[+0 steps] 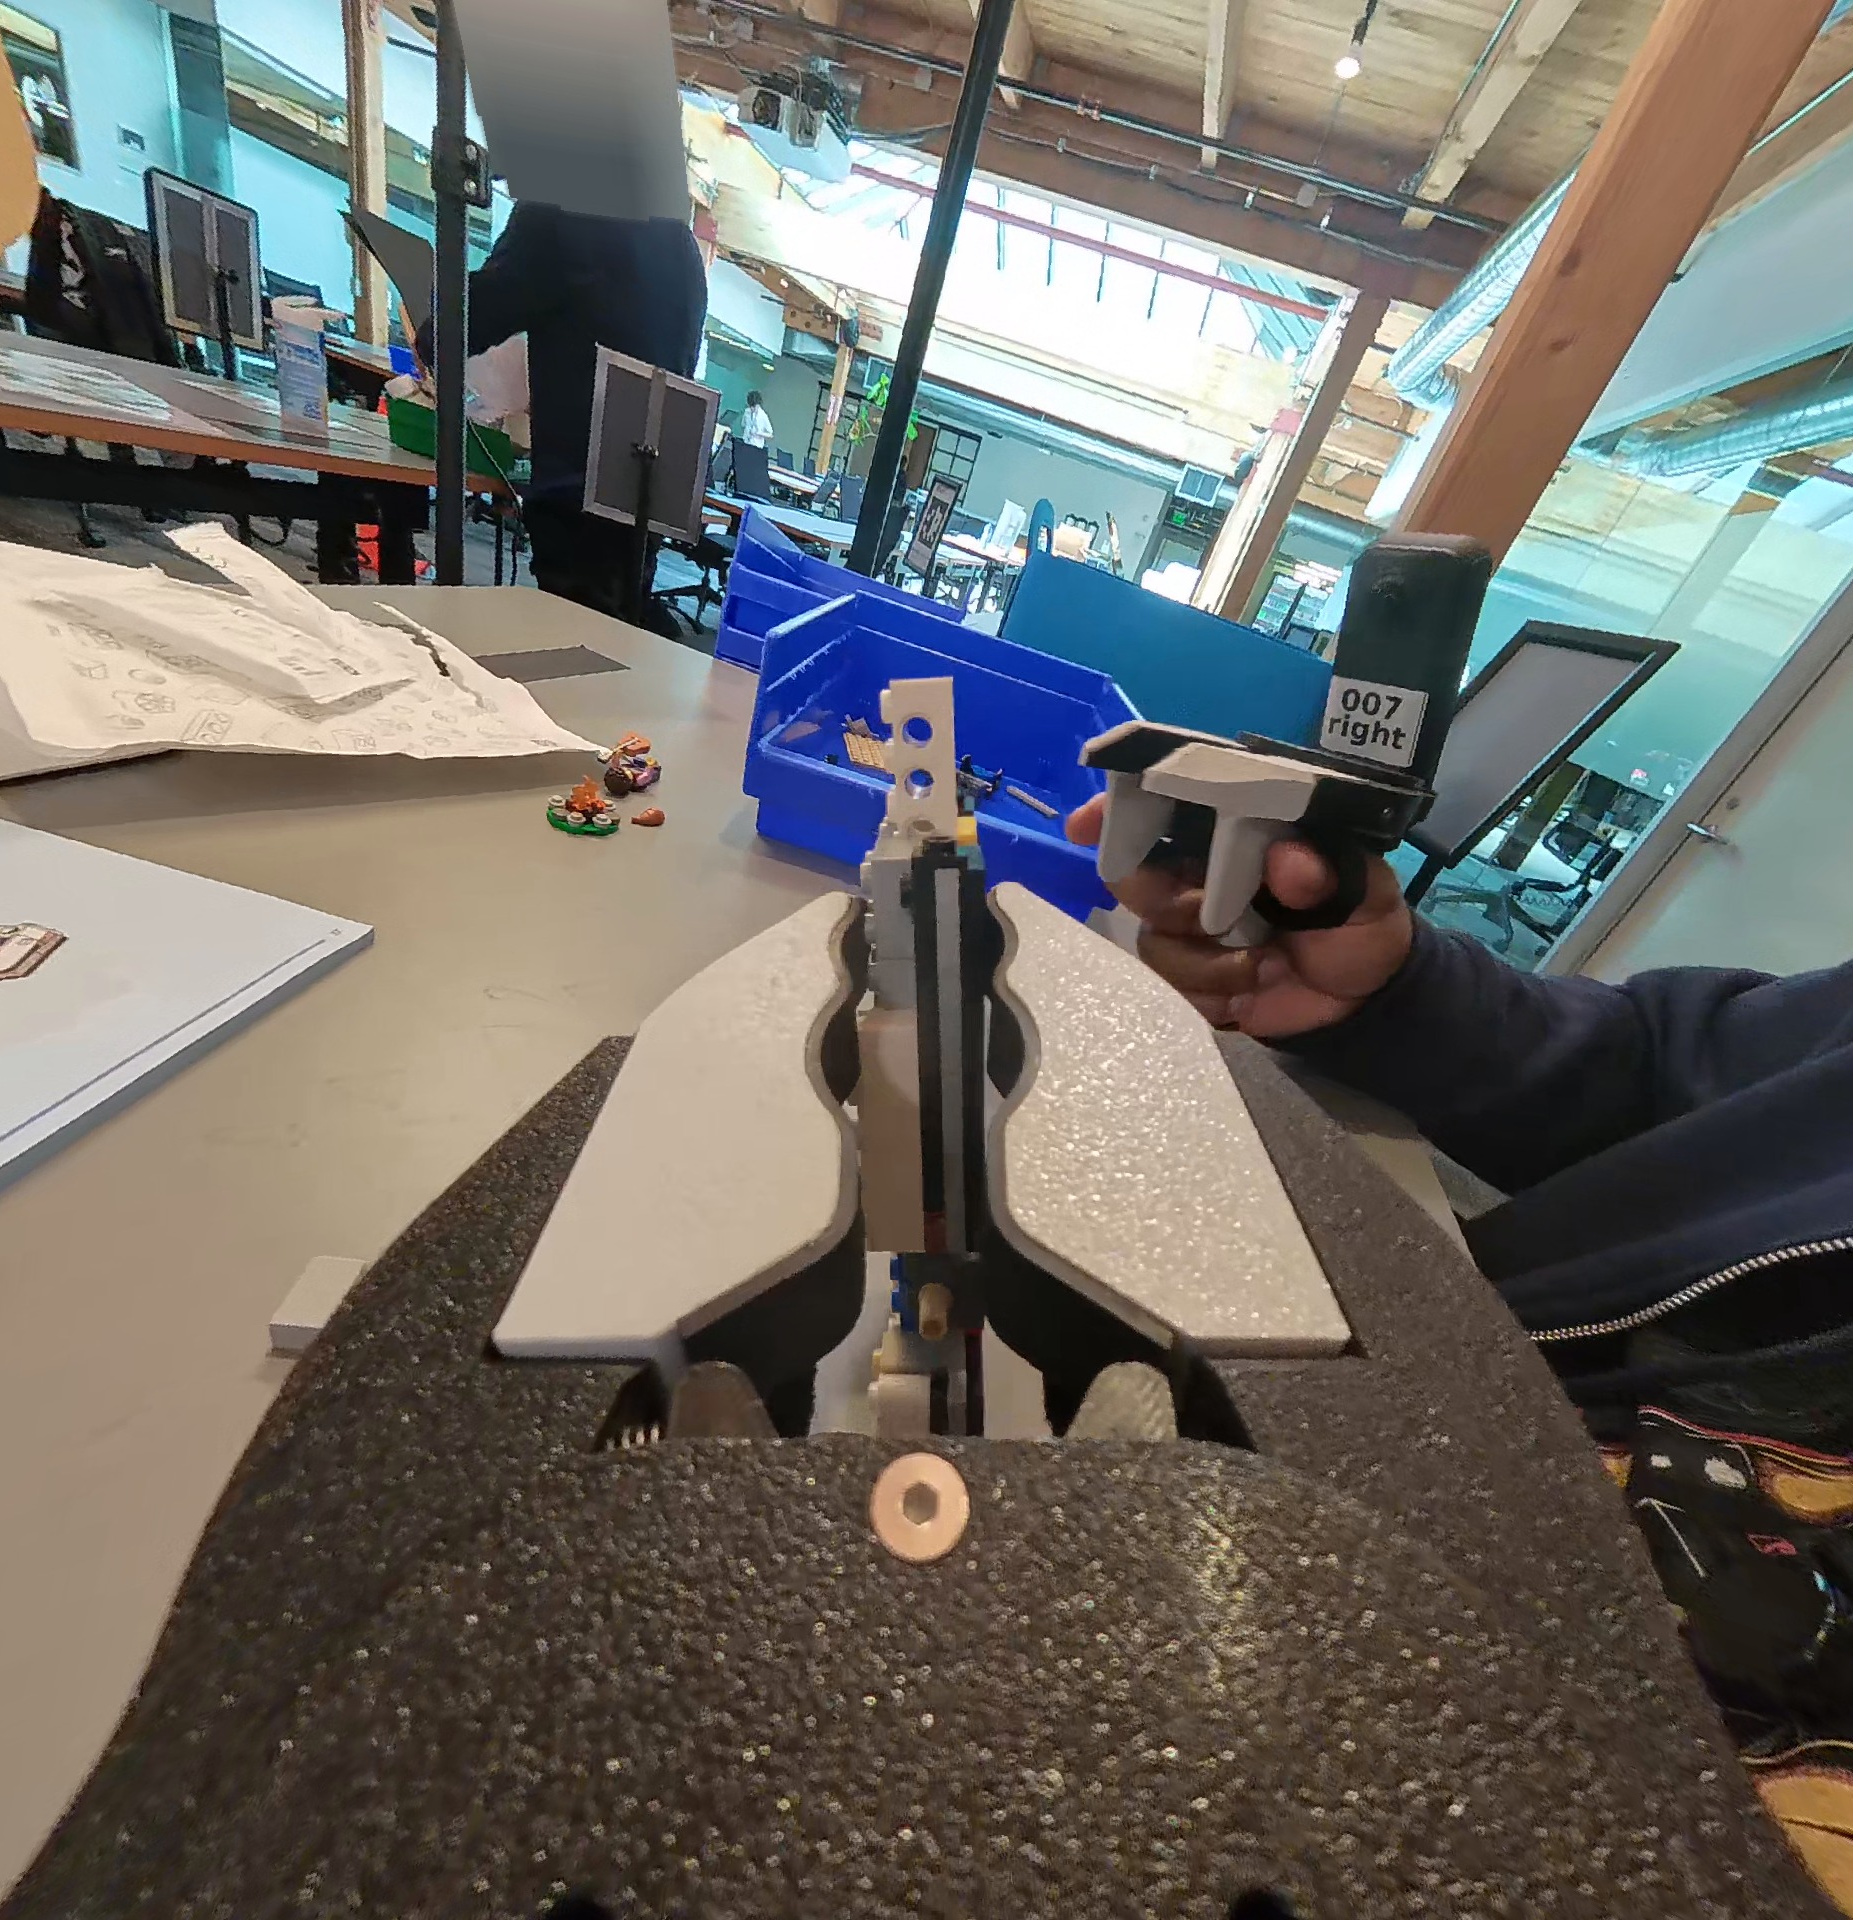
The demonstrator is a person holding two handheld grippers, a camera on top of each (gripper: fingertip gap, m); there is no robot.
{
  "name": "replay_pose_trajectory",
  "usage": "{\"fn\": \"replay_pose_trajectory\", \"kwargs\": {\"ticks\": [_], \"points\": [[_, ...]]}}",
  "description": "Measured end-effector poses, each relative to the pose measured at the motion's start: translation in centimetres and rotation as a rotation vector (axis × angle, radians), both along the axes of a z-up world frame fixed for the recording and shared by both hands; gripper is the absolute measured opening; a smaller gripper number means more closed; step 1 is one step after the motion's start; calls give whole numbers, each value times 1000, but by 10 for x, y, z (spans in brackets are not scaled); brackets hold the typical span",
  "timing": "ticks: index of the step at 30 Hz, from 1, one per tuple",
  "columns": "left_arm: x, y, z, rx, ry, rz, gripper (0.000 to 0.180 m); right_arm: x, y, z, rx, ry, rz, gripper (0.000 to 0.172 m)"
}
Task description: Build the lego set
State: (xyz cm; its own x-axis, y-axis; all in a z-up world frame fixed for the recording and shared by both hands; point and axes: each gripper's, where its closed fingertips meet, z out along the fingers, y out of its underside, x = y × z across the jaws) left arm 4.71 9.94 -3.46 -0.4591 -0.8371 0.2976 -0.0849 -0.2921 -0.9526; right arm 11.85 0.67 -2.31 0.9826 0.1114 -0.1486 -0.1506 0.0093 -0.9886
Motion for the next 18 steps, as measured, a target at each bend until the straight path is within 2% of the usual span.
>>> {"fn": "replay_pose_trajectory", "kwargs": {"ticks": [4,9,13,18], "points": [[1,-6,-3,-3,31,-18,20,-10,-48,-4,-29,25,51,20],[3,-18,0,77,-9,-6,20,5,-133,-1,-68,-32,-48,21],[5,-29,2,211,-58,39,20,38,-220,-4,-109,-65,-250,21],[12,-34,-3,370,-90,130,19,75,-322,-11,-33,18,-535,21]]}}
